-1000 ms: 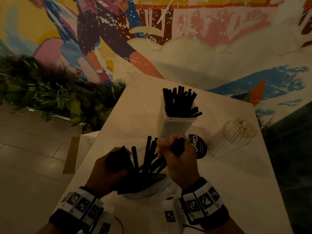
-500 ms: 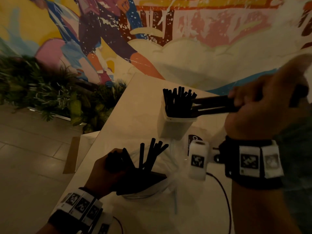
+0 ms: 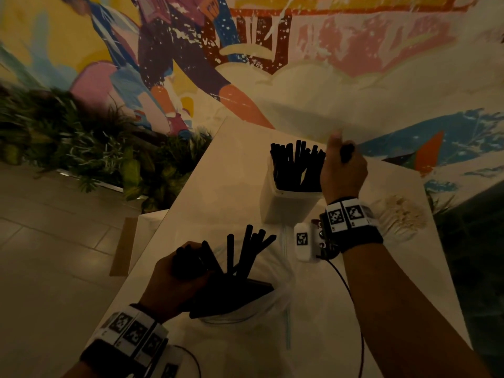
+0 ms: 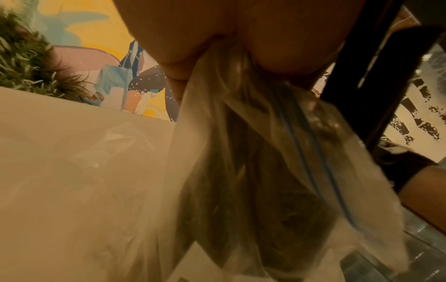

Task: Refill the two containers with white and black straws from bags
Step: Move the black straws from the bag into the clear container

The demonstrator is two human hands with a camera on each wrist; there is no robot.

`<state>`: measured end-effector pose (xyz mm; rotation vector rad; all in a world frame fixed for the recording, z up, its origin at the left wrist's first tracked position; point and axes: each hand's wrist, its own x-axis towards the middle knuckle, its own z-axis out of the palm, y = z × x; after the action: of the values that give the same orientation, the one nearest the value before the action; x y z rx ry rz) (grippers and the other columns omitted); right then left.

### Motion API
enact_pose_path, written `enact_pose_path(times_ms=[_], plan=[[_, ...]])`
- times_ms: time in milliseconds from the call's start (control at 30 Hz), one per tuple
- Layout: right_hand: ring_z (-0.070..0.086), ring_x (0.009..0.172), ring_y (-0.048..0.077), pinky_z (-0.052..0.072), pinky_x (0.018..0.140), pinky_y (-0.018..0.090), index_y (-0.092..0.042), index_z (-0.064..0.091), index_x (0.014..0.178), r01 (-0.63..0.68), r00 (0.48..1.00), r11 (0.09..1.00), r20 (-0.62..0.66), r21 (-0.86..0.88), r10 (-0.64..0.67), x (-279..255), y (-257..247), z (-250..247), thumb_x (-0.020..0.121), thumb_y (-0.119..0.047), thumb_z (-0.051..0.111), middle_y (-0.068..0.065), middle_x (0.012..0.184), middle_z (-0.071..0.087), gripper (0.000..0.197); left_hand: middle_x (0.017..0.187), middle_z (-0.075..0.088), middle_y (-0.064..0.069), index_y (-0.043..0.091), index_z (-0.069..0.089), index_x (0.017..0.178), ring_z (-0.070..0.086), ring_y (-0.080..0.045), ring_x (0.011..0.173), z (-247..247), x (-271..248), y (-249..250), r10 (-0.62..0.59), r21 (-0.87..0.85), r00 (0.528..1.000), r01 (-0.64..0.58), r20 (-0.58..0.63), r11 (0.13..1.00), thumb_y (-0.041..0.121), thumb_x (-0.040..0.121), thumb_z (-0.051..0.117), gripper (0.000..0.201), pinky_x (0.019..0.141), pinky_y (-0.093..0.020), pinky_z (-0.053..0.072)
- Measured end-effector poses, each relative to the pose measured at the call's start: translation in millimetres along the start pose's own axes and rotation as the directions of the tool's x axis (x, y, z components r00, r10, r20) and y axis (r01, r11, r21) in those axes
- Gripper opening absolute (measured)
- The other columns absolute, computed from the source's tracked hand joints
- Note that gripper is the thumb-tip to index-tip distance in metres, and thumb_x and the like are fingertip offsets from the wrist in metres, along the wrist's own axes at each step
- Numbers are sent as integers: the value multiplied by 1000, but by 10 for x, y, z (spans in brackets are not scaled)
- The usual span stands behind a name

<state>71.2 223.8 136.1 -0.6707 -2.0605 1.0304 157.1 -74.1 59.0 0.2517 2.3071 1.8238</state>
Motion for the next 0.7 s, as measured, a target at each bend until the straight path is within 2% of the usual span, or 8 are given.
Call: enact_pose_path(times_ms=[67,133,200,333,433,533,600,700], plan=[[58,93,34,44,83,42,-17,56,75,31,994,954,112,-299,2,23,125,20,92,-64,29,16,93,63,57,66,60,37,67,53,65,57,16,66,7,11,-9,-1,18,1000,0,6,1000,-11,72,69,80,57,0,42],[44,123,35,31,104,54,-23,63,104,9,964,864,233,-503,126,16,264,52,91,-68,29,15,130,52,58,67,62,34,65,55,64,58,14,65,4,18,6,-21,11,1000,21,11,1000,-12,71,68,79,56,-1,42],[24,140,34,20,111,57,-25,42,138,41,960,838,253,-545,118,-41,366,75,89,-67,37,14,153,26,65,66,63,34,65,56,62,59,14,65,-7,11,12,-41,-23,999,41,13,999,-13,71,68,80,56,-1,43],[21,143,36,28,108,53,-15,20,150,212,975,902,145,-377,-168,-58,429,125,90,-49,56,19,157,16,77,71,64,32,62,57,65,60,12,69,-29,27,-50,-47,-21,998,48,38,999,-2,69,74,67,59,-2,44],[23,140,36,32,107,58,-17,31,146,316,910,783,405,-536,-90,-29,446,177,96,-52,40,15,156,20,62,66,65,5,34,62,63,60,7,64,-20,41,-51,-101,-23,995,101,17,995,26,54,76,18,56,-4,44],[14,143,36,21,110,61,-21,27,147,310,888,765,459,-565,-21,-21,385,158,95,-59,30,14,158,13,64,68,57,-2,18,52,64,60,-1,62,-9,55,-109,-131,14,991,131,-28,991,-7,69,73,33,55,-6,45],[9,146,34,14,112,59,-22,25,149,299,911,822,403,-484,-94,-83,278,69,92,-63,37,14,159,10,71,69,58,-2,18,52,64,60,6,61,-15,51,-103,-129,47,991,129,-23,990,-14,70,69,37,55,-6,45],[31,140,27,33,111,49,-20,37,143,277,931,947,287,-161,-224,-343,139,-144,84,-56,55,8,153,32,72,69,58,-1,20,54,65,59,10,61,-21,62,-129,-124,57,992,124,-17,991,-15,70,69,38,55,-6,46]])
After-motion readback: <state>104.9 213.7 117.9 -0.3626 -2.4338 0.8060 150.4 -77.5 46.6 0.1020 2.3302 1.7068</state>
